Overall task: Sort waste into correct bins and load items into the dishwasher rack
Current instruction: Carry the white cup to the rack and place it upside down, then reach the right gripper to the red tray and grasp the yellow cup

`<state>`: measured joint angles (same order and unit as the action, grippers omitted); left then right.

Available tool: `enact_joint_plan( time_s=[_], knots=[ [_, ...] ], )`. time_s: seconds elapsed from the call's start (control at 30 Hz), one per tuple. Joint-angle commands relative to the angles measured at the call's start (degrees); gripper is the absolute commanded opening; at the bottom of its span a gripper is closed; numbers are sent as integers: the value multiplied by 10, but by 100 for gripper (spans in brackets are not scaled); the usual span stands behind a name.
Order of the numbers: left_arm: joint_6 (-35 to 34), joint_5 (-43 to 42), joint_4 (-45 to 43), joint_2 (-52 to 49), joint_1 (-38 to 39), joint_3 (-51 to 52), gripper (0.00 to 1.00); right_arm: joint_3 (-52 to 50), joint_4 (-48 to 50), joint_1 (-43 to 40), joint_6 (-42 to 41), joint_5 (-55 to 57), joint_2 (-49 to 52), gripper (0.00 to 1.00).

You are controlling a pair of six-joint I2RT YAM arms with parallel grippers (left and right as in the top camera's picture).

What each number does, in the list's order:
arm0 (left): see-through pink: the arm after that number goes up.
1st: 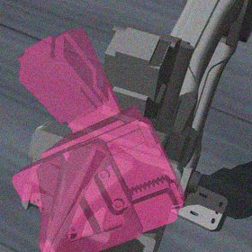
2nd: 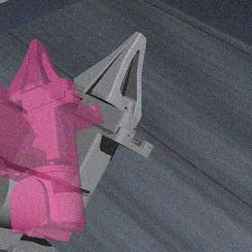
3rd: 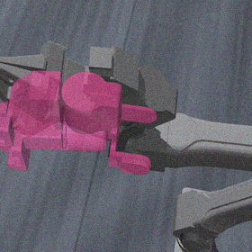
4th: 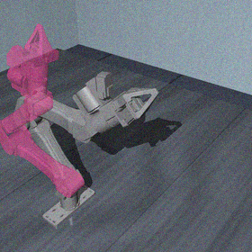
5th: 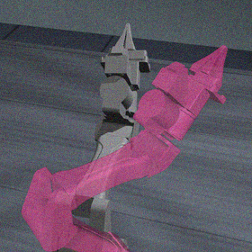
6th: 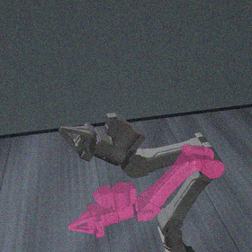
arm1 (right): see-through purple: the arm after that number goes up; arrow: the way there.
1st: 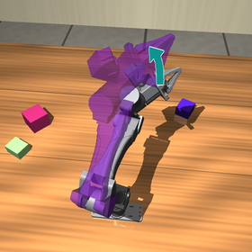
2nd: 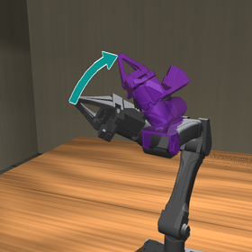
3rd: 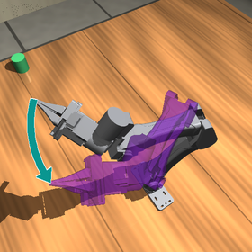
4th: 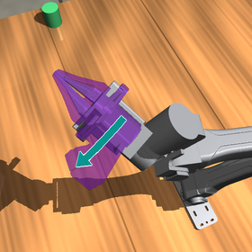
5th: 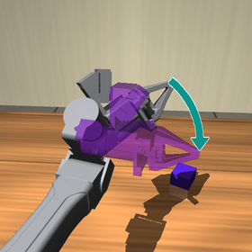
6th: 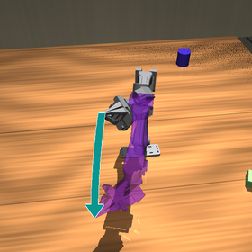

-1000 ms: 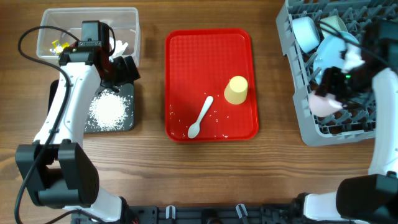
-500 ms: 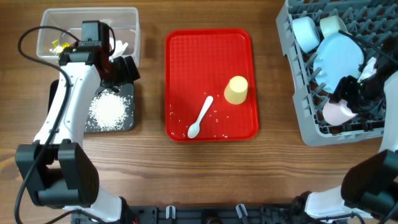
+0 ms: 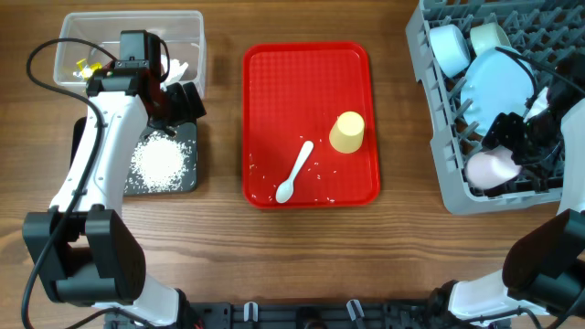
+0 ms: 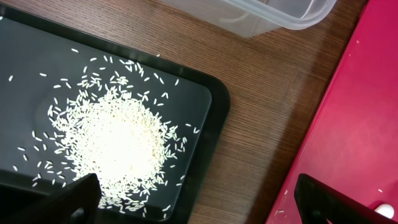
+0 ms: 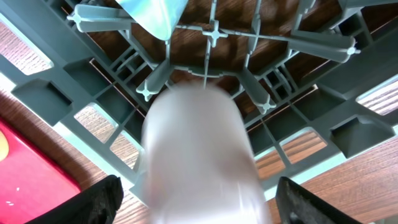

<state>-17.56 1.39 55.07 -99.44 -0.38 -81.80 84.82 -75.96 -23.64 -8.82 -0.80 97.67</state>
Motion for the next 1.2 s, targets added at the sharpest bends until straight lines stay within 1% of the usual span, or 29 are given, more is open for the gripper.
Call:
enact_joint_plan(
  time_s=[0.0,0.2,0.33,0.37,0.4,0.47,0.5,0.6,0.67,0.73,0.83,0.9,0.93,1.07,1.17],
  knots=[
    [-9,-5,-1,-5,-1,2,100,-2,1,-1,-4,12,8,88],
    [-9,-5,-1,-5,-1,2,100,0,3,0,-4,7,8,93],
    [-9,-5,-1,-5,-1,2,100,60,-38,19,-2,-34,-5,93],
    [-9,-5,-1,-5,-1,2,100,80,-47,33,-2,-34,-10,98],
    [-9,-5,-1,-5,-1,2,100,107,-59,56,-2,-31,-17,100],
    [-9,-5,-1,-5,-1,2,100,153,-68,114,-3,-31,-23,100],
    [-9,-5,-1,-5,-1,2,100,182,-67,165,-8,-31,-23,100],
    [-9,-5,-1,-5,-1,2,100,193,5,288,-40,-7,-15,100],
    [-9,-5,-1,-5,-1,2,100,193,46,339,-54,13,8,100],
    [-9,-5,-1,-5,-1,2,100,193,78,368,-60,12,49,100],
    [-9,-5,-1,-5,-1,2,100,193,91,379,-55,-9,120,100],
    [-9,-5,-1,-5,-1,2,100,193,104,379,-29,-55,168,100],
    [-9,-5,-1,-5,-1,2,100,193,113,380,-30,-69,201,100],
    [-9,-5,-1,-5,-1,2,100,193,114,391,-30,-70,260,100],
    [-9,-5,-1,-5,-1,2,100,193,117,403,-30,-68,271,100]
  ],
)
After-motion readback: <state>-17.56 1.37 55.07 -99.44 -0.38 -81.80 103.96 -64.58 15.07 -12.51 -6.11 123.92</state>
